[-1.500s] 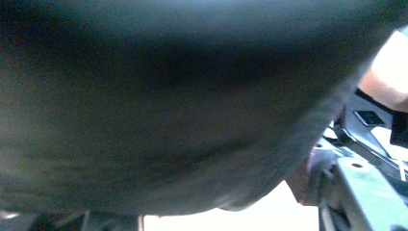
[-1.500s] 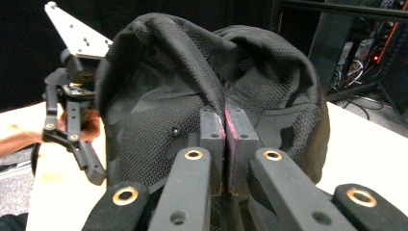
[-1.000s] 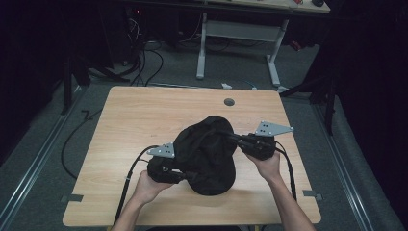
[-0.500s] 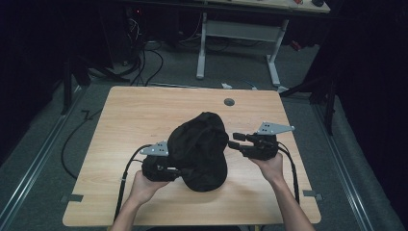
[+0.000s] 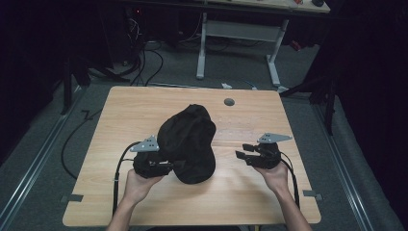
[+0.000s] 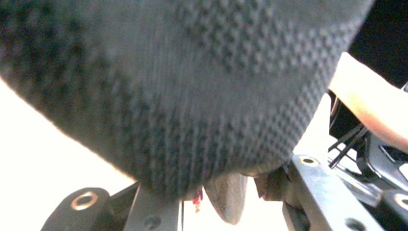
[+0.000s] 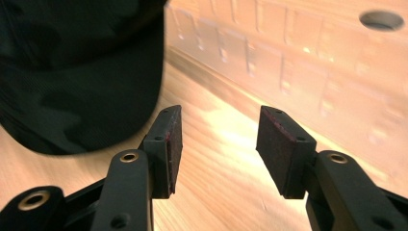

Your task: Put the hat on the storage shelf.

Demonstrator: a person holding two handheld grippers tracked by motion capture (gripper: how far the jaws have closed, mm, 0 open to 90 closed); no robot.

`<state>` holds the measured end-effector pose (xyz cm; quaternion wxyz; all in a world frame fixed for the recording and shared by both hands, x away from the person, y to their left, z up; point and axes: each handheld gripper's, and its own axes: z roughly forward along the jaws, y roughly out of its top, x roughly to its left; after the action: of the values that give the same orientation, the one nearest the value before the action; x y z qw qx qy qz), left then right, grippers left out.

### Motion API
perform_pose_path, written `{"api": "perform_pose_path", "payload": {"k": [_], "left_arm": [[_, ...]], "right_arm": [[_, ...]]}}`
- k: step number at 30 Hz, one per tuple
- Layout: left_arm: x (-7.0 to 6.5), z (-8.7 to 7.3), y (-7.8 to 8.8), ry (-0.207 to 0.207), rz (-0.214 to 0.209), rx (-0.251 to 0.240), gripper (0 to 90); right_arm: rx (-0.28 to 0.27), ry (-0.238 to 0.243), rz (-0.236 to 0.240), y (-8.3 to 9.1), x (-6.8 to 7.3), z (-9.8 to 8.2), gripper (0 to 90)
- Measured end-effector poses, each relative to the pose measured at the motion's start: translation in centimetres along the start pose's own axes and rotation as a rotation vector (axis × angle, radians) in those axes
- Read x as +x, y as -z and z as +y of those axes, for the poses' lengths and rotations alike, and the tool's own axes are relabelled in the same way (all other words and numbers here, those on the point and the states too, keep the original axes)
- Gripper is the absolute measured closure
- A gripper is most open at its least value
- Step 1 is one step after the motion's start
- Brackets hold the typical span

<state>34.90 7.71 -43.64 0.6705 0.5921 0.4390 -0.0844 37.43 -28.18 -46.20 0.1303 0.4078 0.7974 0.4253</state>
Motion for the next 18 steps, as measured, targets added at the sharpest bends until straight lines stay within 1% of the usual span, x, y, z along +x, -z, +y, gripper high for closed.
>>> {"api": "perform_pose_path", "payload": {"k": [3,4,5,7,8,10,12,14,16,17,18], "left_arm": [[0.0,0.2,0.1,0.005,0.003,-0.019,69.1],[-0.1,0.3,0.2,0.0,0.003,-0.033,69.2],[-0.1,0.3,0.2,-0.005,0.003,-0.037,69.6],[-0.2,0.3,0.2,-0.022,0.014,-0.04,70.6],[-0.3,0.3,0.2,-0.028,0.017,-0.052,71.2],[-0.5,0.4,0.3,-0.038,0.019,-0.06,71.8],[-0.7,0.7,0.5,-0.036,0.01,-0.065,71.8],[-0.9,0.9,0.6,-0.042,0.01,-0.08,71.8],[-0.9,1.2,0.7,-0.047,0.013,-0.094,71.8],[-0.9,1.5,0.8,-0.052,0.016,-0.112,71.8],[-0.9,1.6,0.8,-0.055,0.016,-0.121,71.7]], "right_arm": [[0.008,-0.04,-0.015,-0.4,-0.2,-2.0,50.9],[0.013,-0.044,-0.023,-0.5,-0.2,-2.3,50.9],[0.026,-0.051,-0.039,-0.7,-0.2,-3.1,50.9],[0.034,-0.07,-0.045,-1.1,-0.4,-4.1,50.6],[0.045,-0.077,-0.056,-1.2,-0.4,-4.5,50.7],[0.053,-0.081,-0.072,-1.6,-0.6,-5.3,50.7],[0.054,-0.087,-0.088,-1.8,-0.7,-5.8,50.7],[0.061,-0.094,-0.101,-2.0,-0.9,-6.2,50.6],[0.075,-0.081,-0.124,-2.2,-0.9,-6.6,49.7],[0.071,-0.075,-0.132,-2.2,-0.9,-6.7,49.3],[0.068,-0.066,-0.154,-2.2,-0.8,-6.8,48.6]]}}
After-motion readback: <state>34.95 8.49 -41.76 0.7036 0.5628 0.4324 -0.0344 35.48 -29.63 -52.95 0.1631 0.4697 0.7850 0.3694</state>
